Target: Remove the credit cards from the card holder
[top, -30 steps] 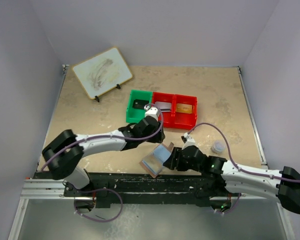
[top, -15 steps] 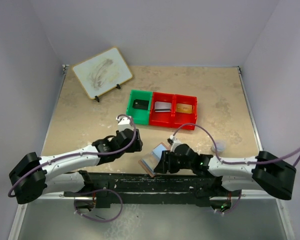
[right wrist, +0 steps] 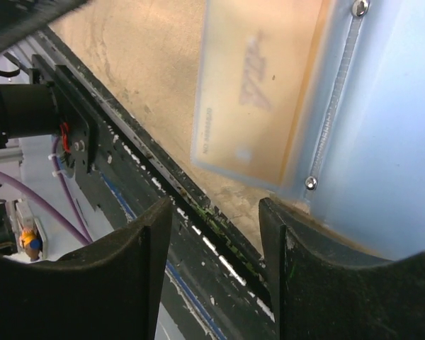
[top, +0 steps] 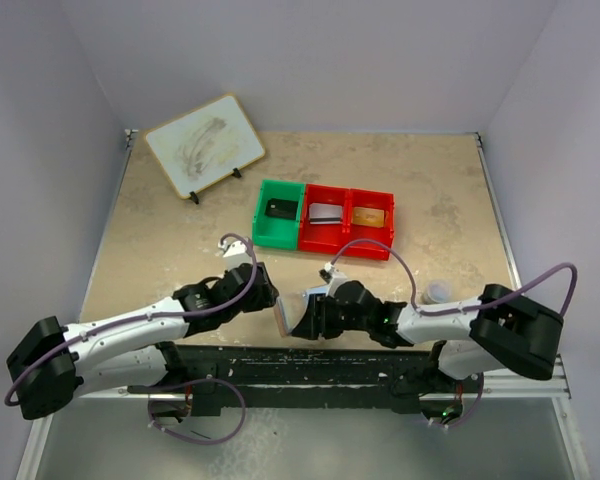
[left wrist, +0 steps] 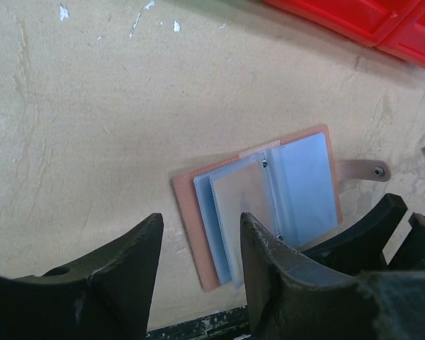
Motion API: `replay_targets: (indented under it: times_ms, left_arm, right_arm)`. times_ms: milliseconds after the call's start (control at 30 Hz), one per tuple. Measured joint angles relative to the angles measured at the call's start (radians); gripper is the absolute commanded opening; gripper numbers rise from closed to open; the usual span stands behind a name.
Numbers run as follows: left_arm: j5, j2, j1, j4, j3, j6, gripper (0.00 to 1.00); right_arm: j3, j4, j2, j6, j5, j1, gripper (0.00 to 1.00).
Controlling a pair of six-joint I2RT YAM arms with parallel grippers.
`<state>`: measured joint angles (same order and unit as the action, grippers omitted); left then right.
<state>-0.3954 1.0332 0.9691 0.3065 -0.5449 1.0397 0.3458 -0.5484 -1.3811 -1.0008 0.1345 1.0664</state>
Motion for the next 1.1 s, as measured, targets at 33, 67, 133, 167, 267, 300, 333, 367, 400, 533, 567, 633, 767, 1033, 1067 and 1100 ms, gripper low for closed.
replay_targets:
  times_ms: [33,67,133,167,267,300,333,367,400,533,567,633,767,1033,1067,1100]
  left_arm:
    - [0.008,0.002,0.0,-0.007,0.008,0.004,0.44]
    - [0.017,0.004,0.0,-0.018,0.018,0.009,0.43]
    - [0.042,0.022,0.0,-0.05,0.032,0.021,0.42]
    - [0.048,0.029,0.0,-0.06,0.034,0.022,0.41]
    - [0.076,0.078,0.0,-0.108,0.035,0.026,0.37]
    - [0.084,0.093,0.001,-0.122,0.035,0.027,0.35]
    - [0.09,0.105,0.001,-0.135,0.035,0.027,0.33]
    - [0.097,0.118,0.002,-0.148,0.035,0.027,0.3]
    - [0.103,0.132,0.002,-0.159,0.035,0.027,0.28]
    - [0.12,0.175,0.009,-0.198,0.035,0.026,0.22]
    - [0.128,0.188,0.012,-0.208,0.035,0.025,0.21]
    - [0.135,0.213,0.019,-0.221,0.034,0.024,0.19]
    - [0.147,0.26,0.034,-0.232,0.034,0.024,0.19]
    - [0.184,0.263,0.041,-0.276,0.012,0.016,0.21]
    - [0.187,0.263,0.042,-0.282,0.004,0.015,0.21]
    - [0.191,0.263,0.041,-0.287,-0.008,0.014,0.22]
  right_arm:
    - [0.0,0.014,0.015,0.001,-0.002,0.0,0.53]
    - [0.0,0.032,0.035,0.002,-0.008,0.0,0.53]
    - [0.005,0.079,0.084,0.008,-0.028,0.0,0.51]
    - [0.012,0.109,0.108,0.012,-0.045,0.0,0.51]
    - [0.046,0.178,0.148,0.03,-0.099,-0.003,0.47]
    - [0.061,0.197,0.153,0.037,-0.114,-0.01,0.46]
    - [0.071,0.208,0.151,0.043,-0.123,-0.018,0.44]
    - [0.082,0.216,0.144,0.05,-0.128,-0.035,0.43]
    - [0.089,0.219,0.135,0.056,-0.133,-0.05,0.43]
    - [0.114,0.221,0.058,0.088,-0.13,-0.117,0.42]
    - [0.119,0.221,0.037,0.094,-0.124,-0.126,0.41]
    - [0.122,0.219,0.007,0.101,-0.113,-0.129,0.41]
    - [0.122,0.202,-0.028,0.102,-0.09,-0.129,0.41]
    - [0.111,0.18,-0.034,0.083,-0.09,-0.129,0.41]
    - [0.106,0.171,-0.032,0.078,-0.09,-0.129,0.41]
    - [0.102,0.164,-0.032,0.074,-0.09,-0.129,0.41]
